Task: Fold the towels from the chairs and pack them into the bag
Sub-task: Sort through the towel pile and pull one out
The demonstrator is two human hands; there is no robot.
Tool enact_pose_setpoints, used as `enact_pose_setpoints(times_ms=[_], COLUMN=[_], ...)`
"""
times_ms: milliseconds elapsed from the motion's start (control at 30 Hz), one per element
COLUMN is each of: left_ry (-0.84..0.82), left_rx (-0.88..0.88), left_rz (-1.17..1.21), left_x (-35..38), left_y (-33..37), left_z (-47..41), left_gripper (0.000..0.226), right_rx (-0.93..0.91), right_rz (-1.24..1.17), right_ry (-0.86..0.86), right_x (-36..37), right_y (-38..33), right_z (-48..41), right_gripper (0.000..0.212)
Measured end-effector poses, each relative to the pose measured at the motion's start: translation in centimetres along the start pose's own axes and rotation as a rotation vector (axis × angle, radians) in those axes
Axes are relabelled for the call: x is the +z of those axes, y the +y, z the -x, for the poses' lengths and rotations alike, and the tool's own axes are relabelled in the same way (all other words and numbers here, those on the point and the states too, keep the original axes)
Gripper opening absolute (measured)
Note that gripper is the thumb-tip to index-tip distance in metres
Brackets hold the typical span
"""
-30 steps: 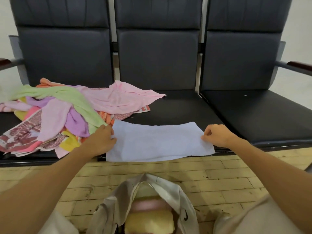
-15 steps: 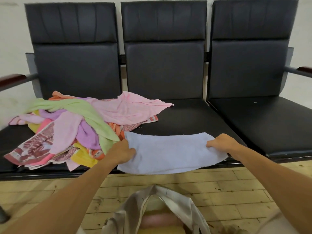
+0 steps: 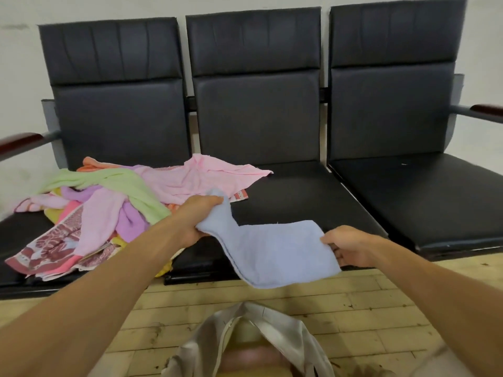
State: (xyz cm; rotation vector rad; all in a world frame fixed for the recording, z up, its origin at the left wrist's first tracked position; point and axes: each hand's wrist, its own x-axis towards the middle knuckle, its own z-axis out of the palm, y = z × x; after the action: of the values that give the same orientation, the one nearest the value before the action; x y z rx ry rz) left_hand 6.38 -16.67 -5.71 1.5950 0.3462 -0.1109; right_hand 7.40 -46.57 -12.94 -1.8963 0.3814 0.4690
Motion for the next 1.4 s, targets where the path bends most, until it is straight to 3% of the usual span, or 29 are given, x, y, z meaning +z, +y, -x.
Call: enact_pose_setpoints(times_ms=[167,333,467,533,700,833,1000,1100,1267,1333,1400], left_ry=[-0.107,-0.201,-0.381,-0.45,-0.333,-0.301,-0.291,-0.205,-0.206,-0.193,-0.17], left_rx=[0.092,0.076,-0.066,-0.036,0.028,0.09,0.259,0.453,0.945,1.019,1.029], left_rz=[-0.269,-0.427,-0.411,-0.398,-0.129,-0.328,-0.568,-0.737,-0.926,-1.06,-1.179], left_x=[8.0,13.8,15.5,15.1,11.7,7.5,2.8,1.2,-0.6,-1.1,-1.3], left_y=[0.1,-2.7,-4.6,-5.1,-5.6,-5.2,-3.2,-3.4,-3.1,-3.1,-3.6], left_z=[-0.1,0.4,1.5,1.7,2.7,3.0,2.3,2.3,4.0,5.0,5.5], left_gripper=[0.006,0.032,0.033,0.035,0.026,0.035,0.031,0.036,0.083,0.102,0.107], right_rx=[-0.026,-0.024,-0.016,-0.024,-0.115,-0.26,-0.406,-0.563,-0.827,-0.909,-0.967], right_rz=[-0.086,-0.173,-0.243,-0.234,0.142,0.559,0.824,1.034,1.126,1.134,1.119], right_ry=[-0.124,-0.201,-0.215,-0.173,0.069,0.188,0.283,0.266,0.219,0.15,0.066], right_x=[-0.7,-1.1,-0.9,-0.6,1.9,3.4,4.1,5.0,6.2,6.5,7.1], right_y=[0.2,0.4,0.4,0.4,-0.3,-0.1,-2.0,-3.9,-6.5,-7.0,-6.9], right_z=[0.1,0.6,0.5,0.2,-0.1,-0.2,1.3,3.2,6.9,8.4,9.8], right_gripper=[0.027,0.029,0.044,0.049,0.066,0.064,0.039,0.032,0.021,0.018,0.019])
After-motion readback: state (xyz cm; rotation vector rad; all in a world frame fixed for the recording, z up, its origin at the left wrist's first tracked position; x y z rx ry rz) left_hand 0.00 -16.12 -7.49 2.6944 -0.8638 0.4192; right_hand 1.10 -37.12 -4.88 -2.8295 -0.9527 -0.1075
